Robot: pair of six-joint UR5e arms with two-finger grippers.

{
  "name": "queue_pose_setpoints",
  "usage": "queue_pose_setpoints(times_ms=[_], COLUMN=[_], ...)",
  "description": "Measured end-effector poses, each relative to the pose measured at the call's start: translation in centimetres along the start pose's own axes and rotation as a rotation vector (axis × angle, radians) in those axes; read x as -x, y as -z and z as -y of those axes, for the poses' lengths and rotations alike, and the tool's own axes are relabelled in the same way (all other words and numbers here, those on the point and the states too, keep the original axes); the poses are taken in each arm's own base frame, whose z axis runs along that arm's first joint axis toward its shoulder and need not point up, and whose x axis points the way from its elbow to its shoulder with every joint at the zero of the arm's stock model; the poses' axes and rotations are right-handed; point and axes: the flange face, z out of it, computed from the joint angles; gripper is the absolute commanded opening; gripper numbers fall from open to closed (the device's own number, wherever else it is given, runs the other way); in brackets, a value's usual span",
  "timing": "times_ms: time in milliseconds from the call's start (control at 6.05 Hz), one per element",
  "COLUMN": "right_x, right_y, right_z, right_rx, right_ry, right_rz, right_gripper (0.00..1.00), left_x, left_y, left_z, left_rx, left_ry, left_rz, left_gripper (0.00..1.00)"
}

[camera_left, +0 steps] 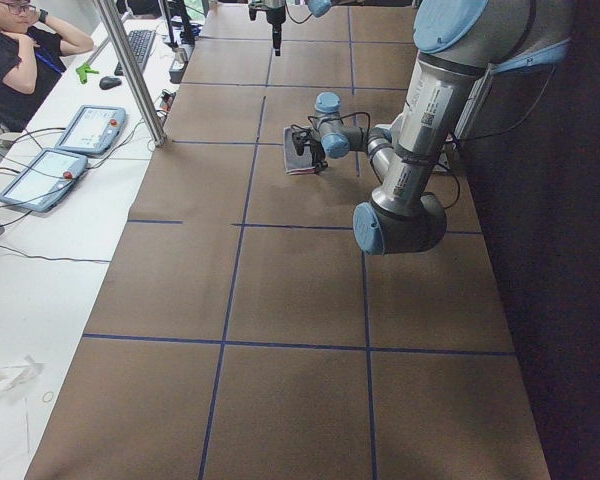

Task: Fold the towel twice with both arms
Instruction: 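Grasp the end of the folded grey strip nearest the left gripper, then fold the grasped strip end over toward its other end with the left gripper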

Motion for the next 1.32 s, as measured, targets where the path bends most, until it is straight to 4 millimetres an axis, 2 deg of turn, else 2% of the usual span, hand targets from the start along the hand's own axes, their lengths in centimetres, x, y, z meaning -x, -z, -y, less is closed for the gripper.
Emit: queue_pose_setpoints(times_ms=[331, 496, 827, 1157, 1323], right_x=[0.0, 0.0, -0.2, -0.9, -1.9], right_y=[0.0, 0.0, -0.1, 0.0, 0.2], right_z=[0.0, 0.0, 0.0, 0.0, 0.1], right_rx=[-0.001, -0.001, 0.000, -0.001, 0.003], right_ry=[-0.001, -0.001, 0.000, 0.005, 0.018], right_rz=[0.000, -0.001, -0.001, -0.001, 0.002], right_gripper=[1.00, 1.00, 1.00, 1.00, 1.00], left_x=[-0.4, -1.7, -8.3, -17.4, -21.2], left_y=[0.5, 1.2, 3.2, 2.8, 2.4], left_z=[-0.2, -0.5, -1.5, -2.1, -2.1], left_rx=[0.005, 0.008, 0.009, -0.018, -0.037], left_ry=[-0.007, -0.008, -0.005, 0.000, -0.001], left_rz=[-0.006, -0.001, 0.005, 0.015, 0.025], left_gripper=[0.00, 0.00, 0.00, 0.00, 0.00])
